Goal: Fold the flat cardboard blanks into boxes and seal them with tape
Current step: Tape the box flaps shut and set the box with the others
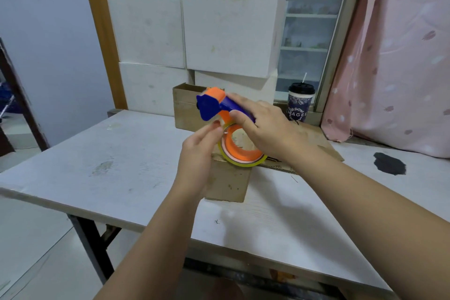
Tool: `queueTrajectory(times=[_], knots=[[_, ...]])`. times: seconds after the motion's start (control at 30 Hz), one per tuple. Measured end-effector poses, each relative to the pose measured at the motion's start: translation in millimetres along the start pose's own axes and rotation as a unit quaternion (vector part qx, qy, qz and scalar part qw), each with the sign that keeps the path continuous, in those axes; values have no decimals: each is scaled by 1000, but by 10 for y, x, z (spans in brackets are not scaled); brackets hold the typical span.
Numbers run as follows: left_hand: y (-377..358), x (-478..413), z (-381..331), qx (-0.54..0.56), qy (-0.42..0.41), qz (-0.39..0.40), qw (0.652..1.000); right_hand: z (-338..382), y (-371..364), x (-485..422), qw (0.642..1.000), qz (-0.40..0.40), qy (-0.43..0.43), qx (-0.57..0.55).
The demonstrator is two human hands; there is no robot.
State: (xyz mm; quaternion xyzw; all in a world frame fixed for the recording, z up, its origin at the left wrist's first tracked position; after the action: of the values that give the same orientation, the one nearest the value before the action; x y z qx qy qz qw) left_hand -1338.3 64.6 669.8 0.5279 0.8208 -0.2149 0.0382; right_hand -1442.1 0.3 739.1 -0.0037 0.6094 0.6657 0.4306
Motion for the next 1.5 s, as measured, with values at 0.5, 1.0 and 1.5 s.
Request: queueTrajectory(times=[0.5,1.0,1.5], knots=[[398,-42,336,132,121,-265,948,7,-72,-21,1000,4,-3,0],[508,137,449,28,61,-298,952,-301,-96,273,936,-135,-63,-320],[592,364,626,52,78,-333,938,-276,-318,146,889,-144,-137,-413]])
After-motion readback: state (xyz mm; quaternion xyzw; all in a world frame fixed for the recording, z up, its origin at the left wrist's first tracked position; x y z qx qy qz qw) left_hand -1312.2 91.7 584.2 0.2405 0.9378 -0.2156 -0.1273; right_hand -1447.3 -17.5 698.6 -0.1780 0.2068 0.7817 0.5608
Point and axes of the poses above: each hand's wrist, its own x-axis away from the middle knuckle, its own y-axis out of the back of the hand, z = x × y, the point moved 10 cm from there along -x, towards the middle knuckle, and after that the axes turned 5 degrees about x, right-handed, at the moved point
